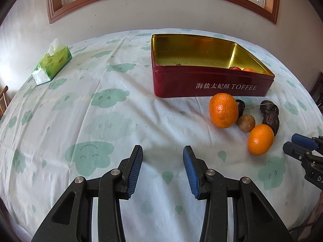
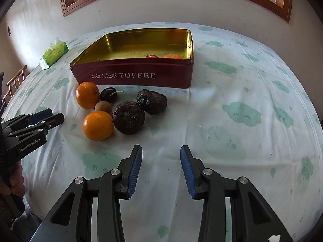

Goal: Organize fruits
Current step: 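Withdraw both open tools from the tin back over the table, then close the right tool on the large dark dried fruit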

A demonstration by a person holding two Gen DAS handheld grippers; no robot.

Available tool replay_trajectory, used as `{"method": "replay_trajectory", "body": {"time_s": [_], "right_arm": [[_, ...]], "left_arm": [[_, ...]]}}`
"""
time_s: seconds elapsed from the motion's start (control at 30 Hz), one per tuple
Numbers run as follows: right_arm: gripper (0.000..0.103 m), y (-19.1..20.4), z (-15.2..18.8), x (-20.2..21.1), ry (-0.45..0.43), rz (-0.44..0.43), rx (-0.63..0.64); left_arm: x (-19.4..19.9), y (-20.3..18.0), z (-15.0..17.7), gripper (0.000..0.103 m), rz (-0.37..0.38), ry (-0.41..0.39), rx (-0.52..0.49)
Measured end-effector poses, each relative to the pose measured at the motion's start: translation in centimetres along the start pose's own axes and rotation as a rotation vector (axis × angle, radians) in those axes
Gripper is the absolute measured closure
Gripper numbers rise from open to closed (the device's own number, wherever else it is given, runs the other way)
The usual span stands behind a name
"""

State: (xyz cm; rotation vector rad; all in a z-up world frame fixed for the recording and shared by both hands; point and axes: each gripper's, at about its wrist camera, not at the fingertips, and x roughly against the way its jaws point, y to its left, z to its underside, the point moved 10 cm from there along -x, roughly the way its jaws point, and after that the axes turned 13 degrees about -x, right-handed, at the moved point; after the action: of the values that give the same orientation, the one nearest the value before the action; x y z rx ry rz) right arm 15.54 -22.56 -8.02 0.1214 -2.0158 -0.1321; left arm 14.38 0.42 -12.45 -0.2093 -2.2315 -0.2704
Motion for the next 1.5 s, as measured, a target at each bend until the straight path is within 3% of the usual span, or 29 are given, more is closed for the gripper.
{"method": "replay_trajectory", "body": {"time_s": [0.8, 0.97, 1.2, 1.5], "right_arm": [[0.06, 4.1, -1.8, -2.3, -0.021, -0.017, 0.081], [0.069, 4.6, -2.3, -2.7, -0.03, -0.01, 0.103], [0.07, 4.0, -1.9, -2.3, -0.028, -0.009, 0.088], [0.07, 0.6, -1.3, -1.2, -0.035, 0.032, 0.035]], "left_arm": [[0.2, 0.0, 0.0, 0.059, -0.005, -0.036, 0.006], [0.3, 0.1, 0.1, 0.06, -0.006, -0.034, 0.009], [0.5, -0.4, 0.0, 0.059, 0.0, -0.024, 0.015], [0.8, -4.0, -0.2, 0.059, 0.048, -0.024, -0.044]]}}
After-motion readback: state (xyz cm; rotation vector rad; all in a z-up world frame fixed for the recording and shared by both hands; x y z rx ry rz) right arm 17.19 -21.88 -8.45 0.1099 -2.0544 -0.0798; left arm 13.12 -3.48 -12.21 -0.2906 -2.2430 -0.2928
